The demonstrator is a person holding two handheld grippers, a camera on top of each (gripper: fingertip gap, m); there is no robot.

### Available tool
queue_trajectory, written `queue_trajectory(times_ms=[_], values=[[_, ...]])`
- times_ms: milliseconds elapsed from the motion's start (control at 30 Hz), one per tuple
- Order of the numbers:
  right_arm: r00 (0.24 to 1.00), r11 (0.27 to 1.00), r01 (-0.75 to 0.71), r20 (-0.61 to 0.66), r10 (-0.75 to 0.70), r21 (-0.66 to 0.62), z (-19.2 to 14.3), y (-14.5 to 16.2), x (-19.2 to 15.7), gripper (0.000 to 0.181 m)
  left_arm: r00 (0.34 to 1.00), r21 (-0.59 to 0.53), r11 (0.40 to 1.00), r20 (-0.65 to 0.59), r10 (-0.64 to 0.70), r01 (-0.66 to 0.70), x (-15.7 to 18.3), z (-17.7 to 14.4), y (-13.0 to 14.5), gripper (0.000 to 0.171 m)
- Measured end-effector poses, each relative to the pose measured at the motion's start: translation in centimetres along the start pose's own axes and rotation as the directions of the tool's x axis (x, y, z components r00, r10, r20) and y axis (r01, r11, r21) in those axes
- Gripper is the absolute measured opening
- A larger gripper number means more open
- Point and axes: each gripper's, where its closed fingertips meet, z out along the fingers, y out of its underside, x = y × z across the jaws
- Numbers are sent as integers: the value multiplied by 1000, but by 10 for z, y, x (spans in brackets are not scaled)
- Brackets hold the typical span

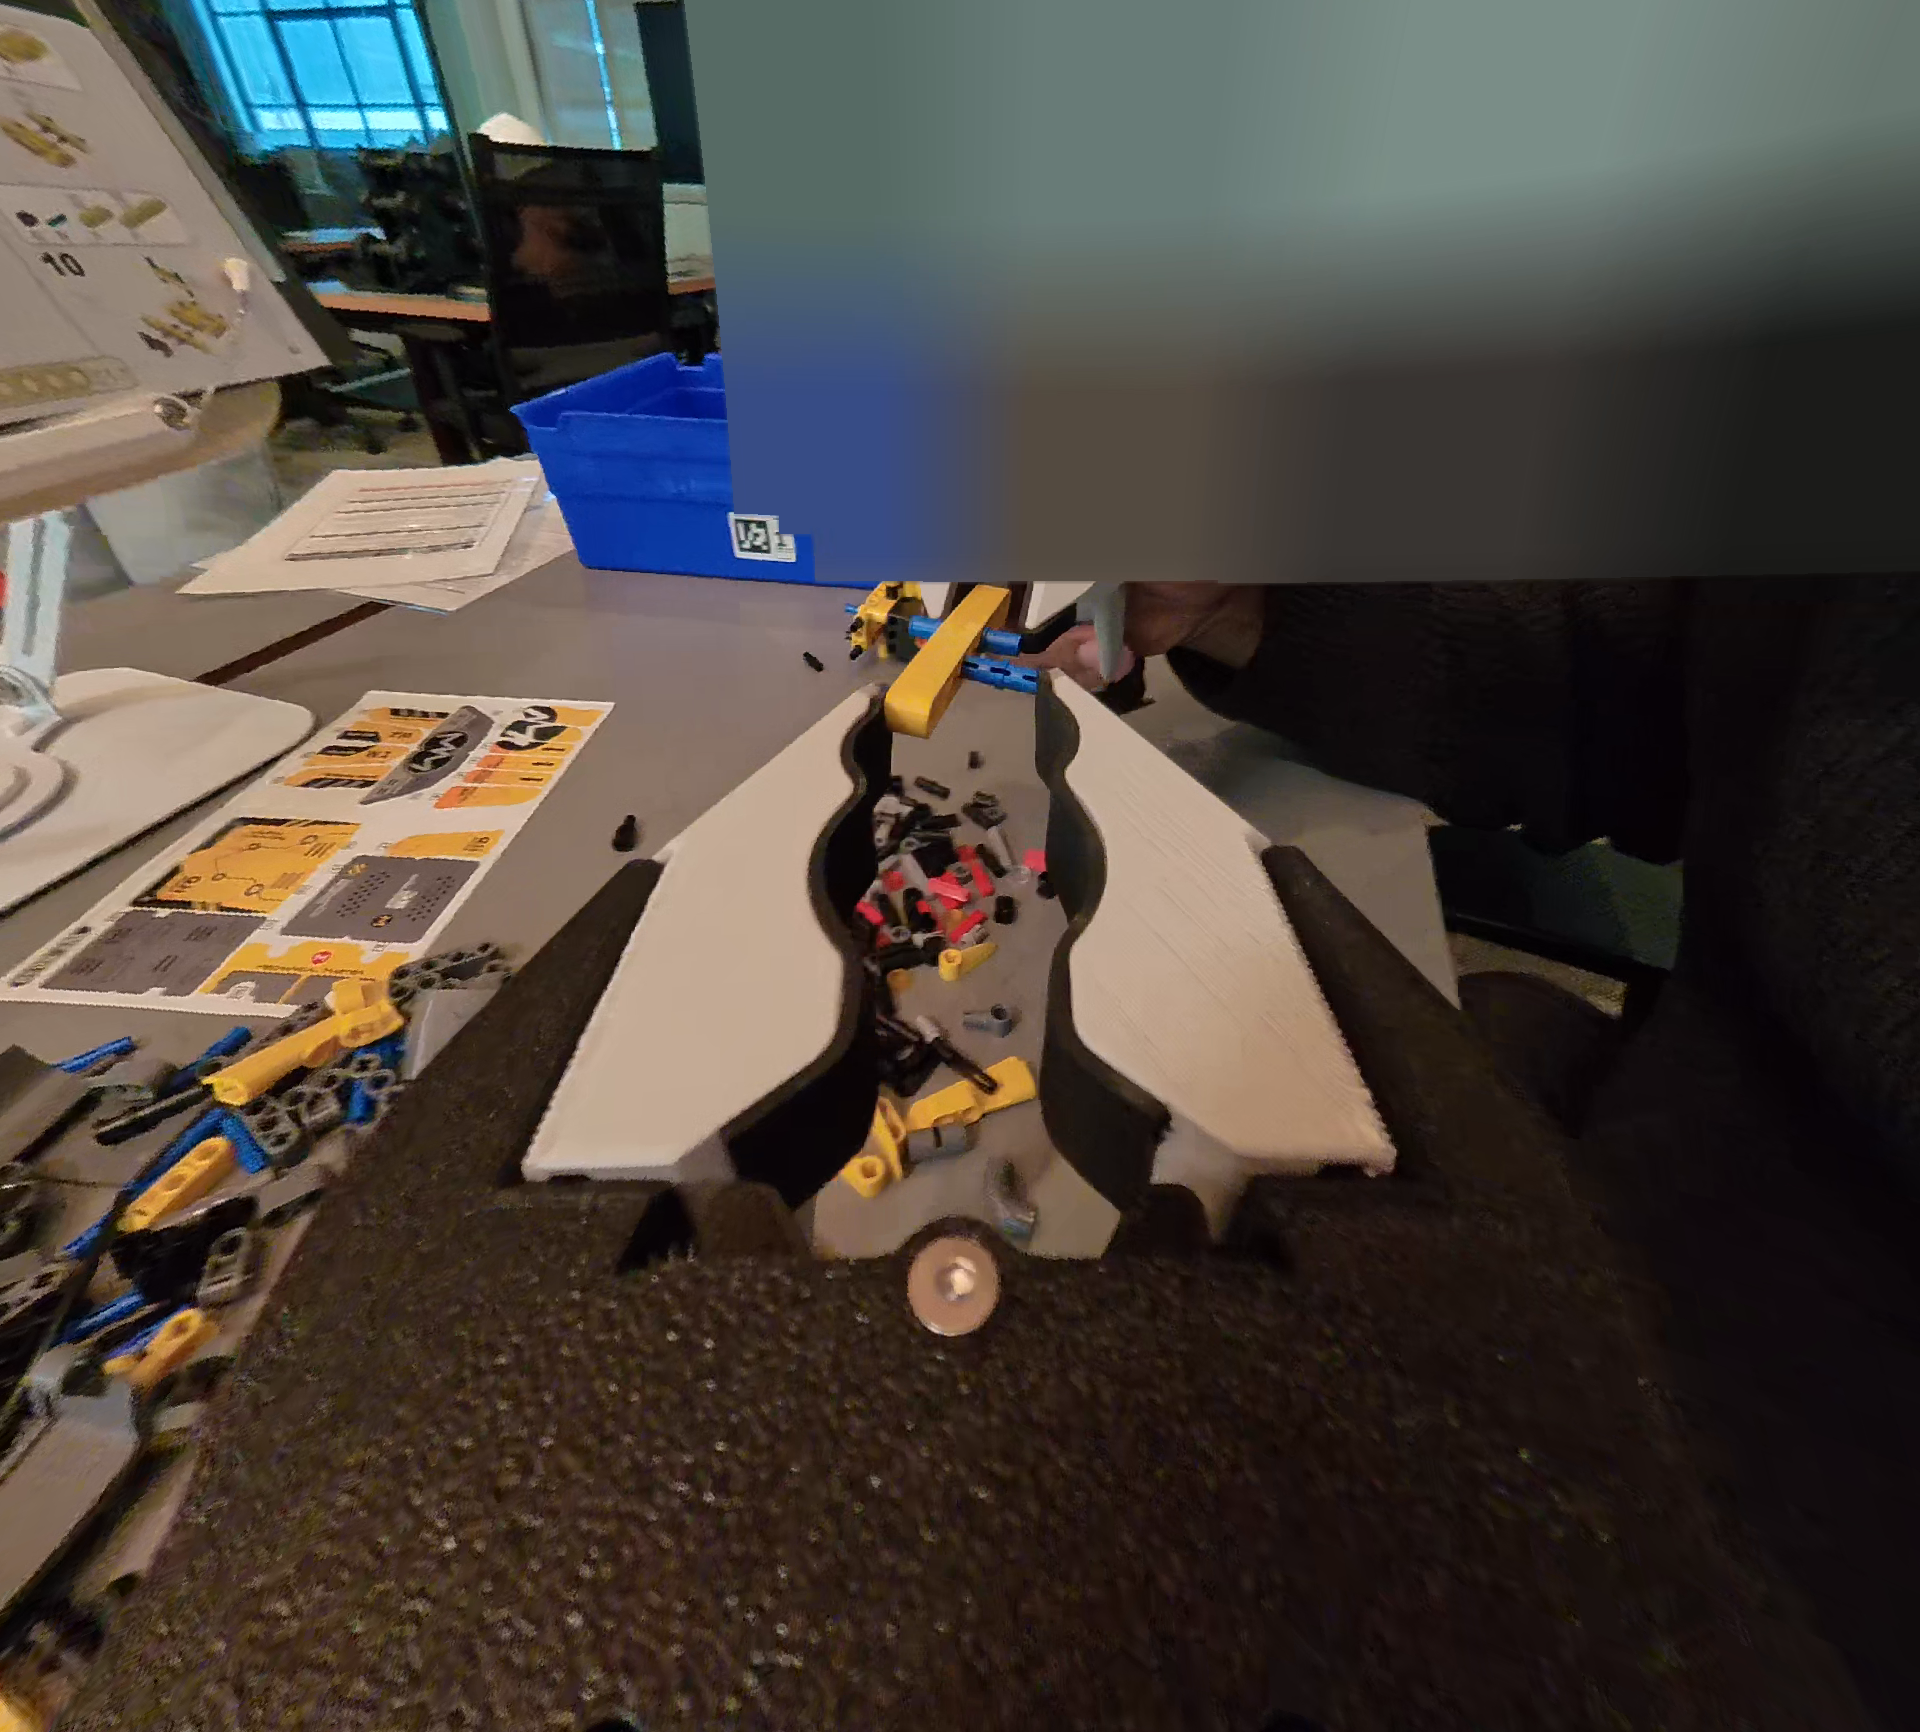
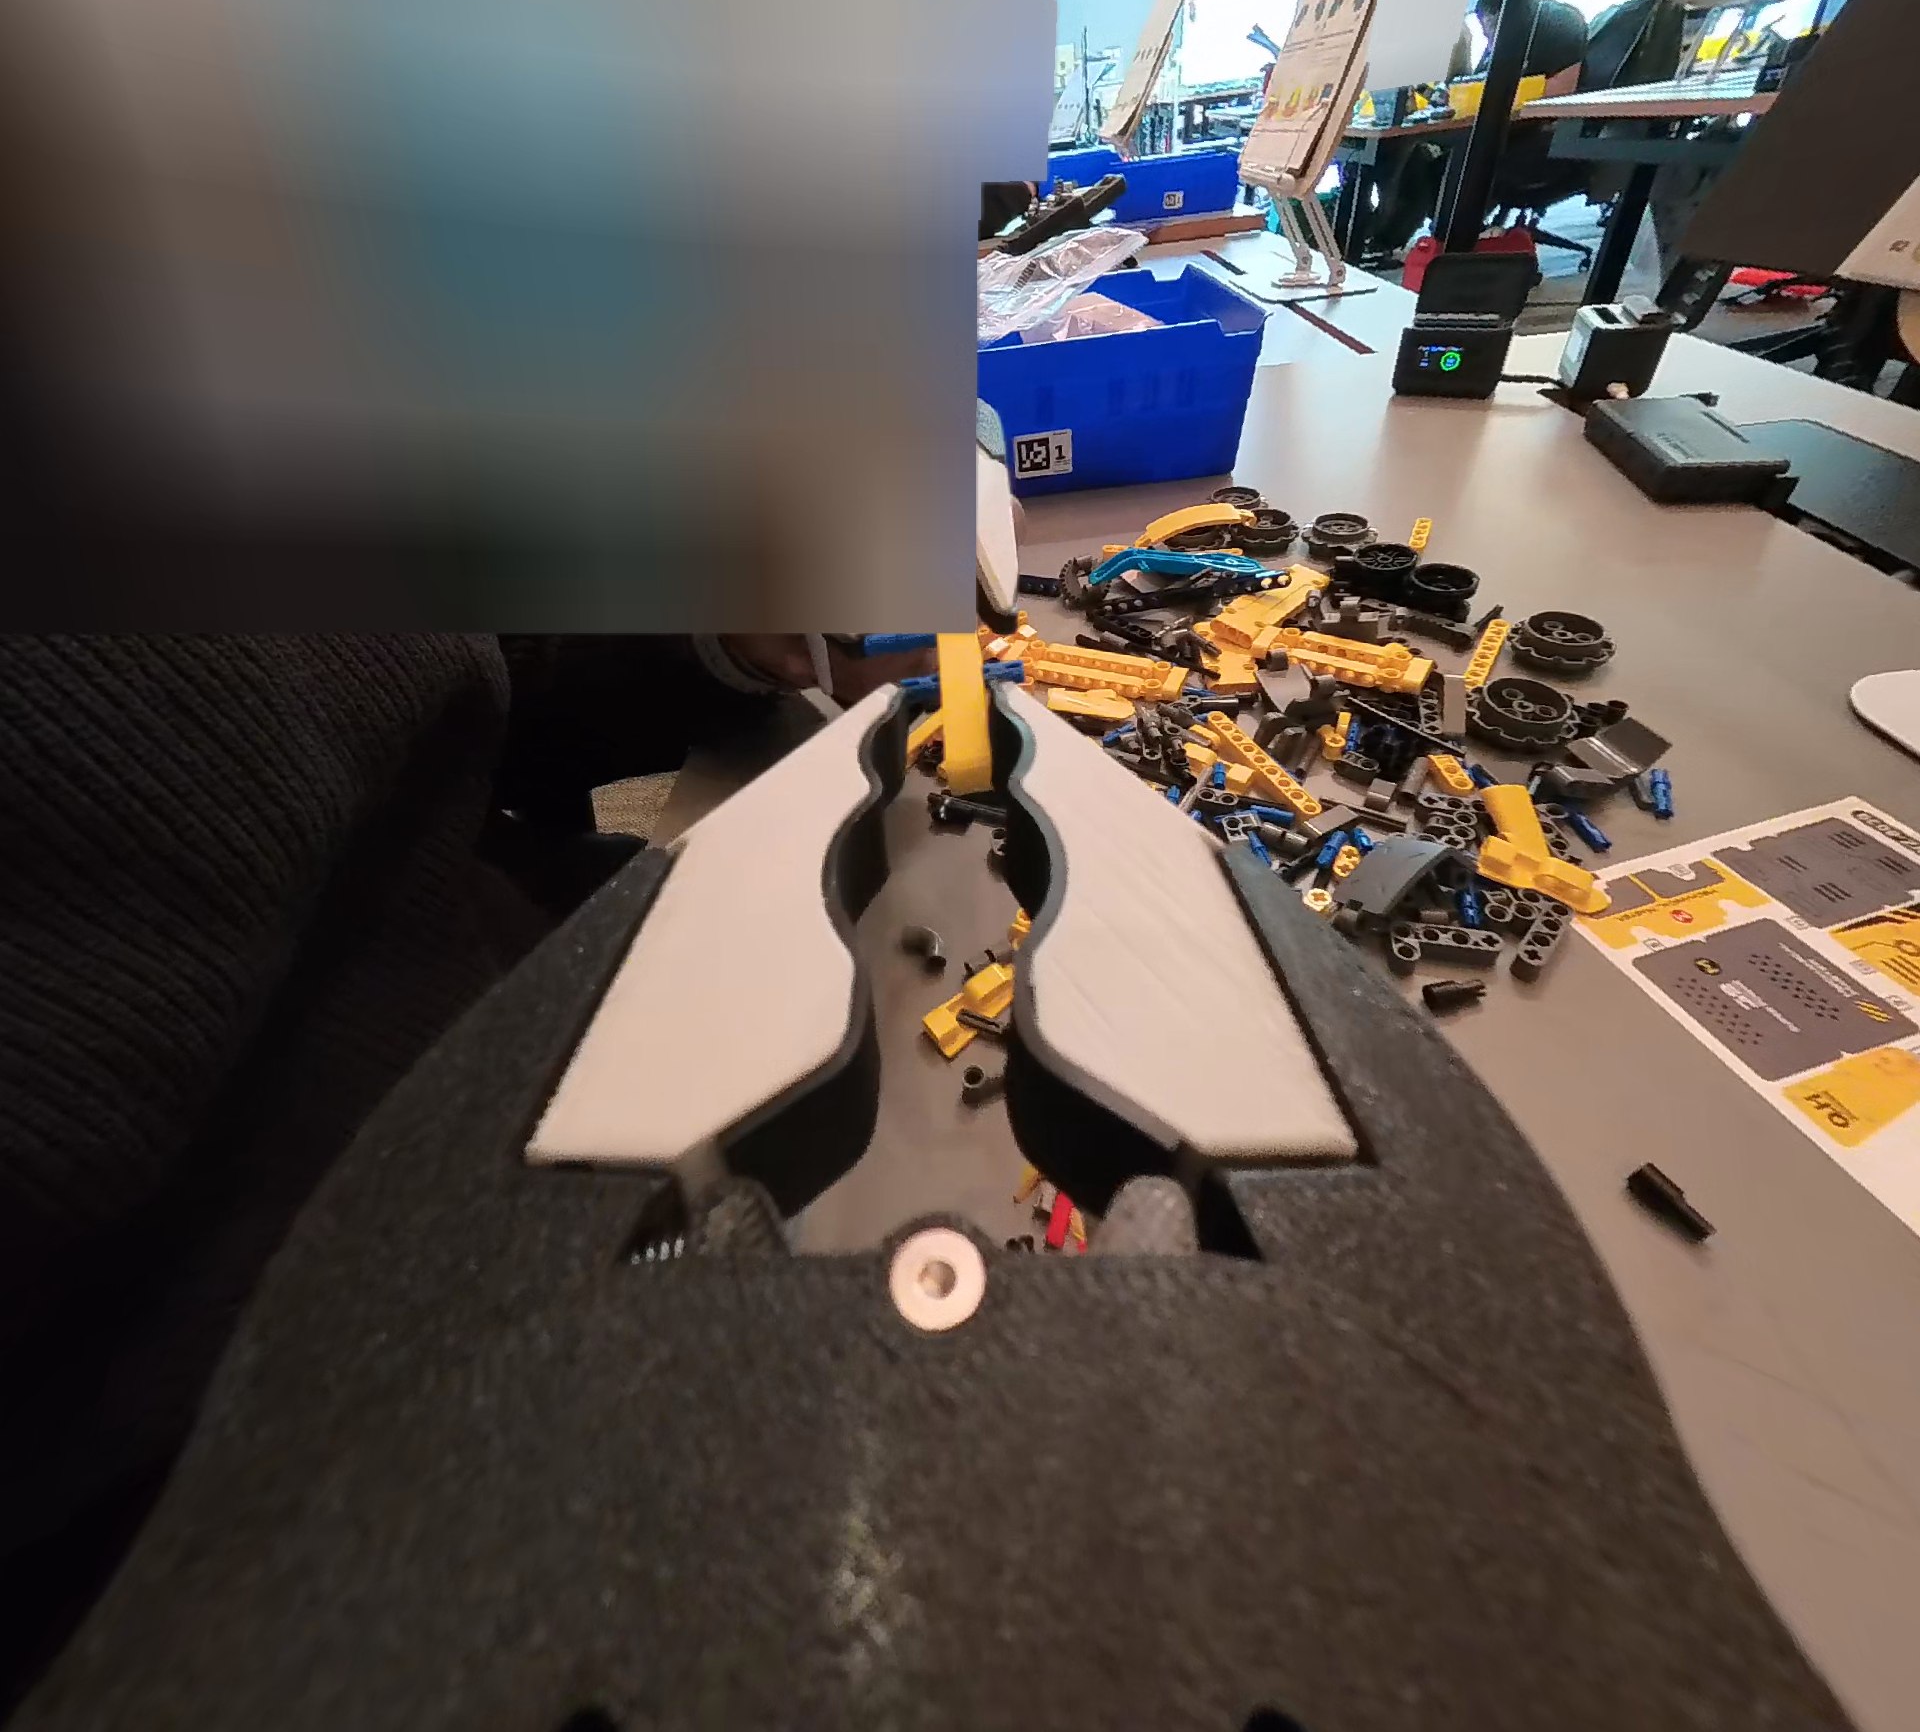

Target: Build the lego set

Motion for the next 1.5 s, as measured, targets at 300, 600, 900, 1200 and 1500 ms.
queue_trajectory(times_ms=[300,600,900,1200,1500], values=[[1000,1000,-14,7,14,10,-1,0,1,15,999,-8,999,26,31,-31,0,1,0,26],[994,994,-102,53,99,51,1,-1,3,15,1000,5,1000,26,4,-4,-2,1,-2,26],[999,999,-39,-5,39,15,0,3,6,15,999,-12,1000,47,17,-17,-5,2,1,28],[1000,1000,5,-15,-5,-1,0,3,5,14,997,0,999,72,37,-37,-6,2,0,22],[1000,1000,1,-4,-1,23,1,-1,2,14,999,29,1000,51,3,-5,-4,1,-5,21]])
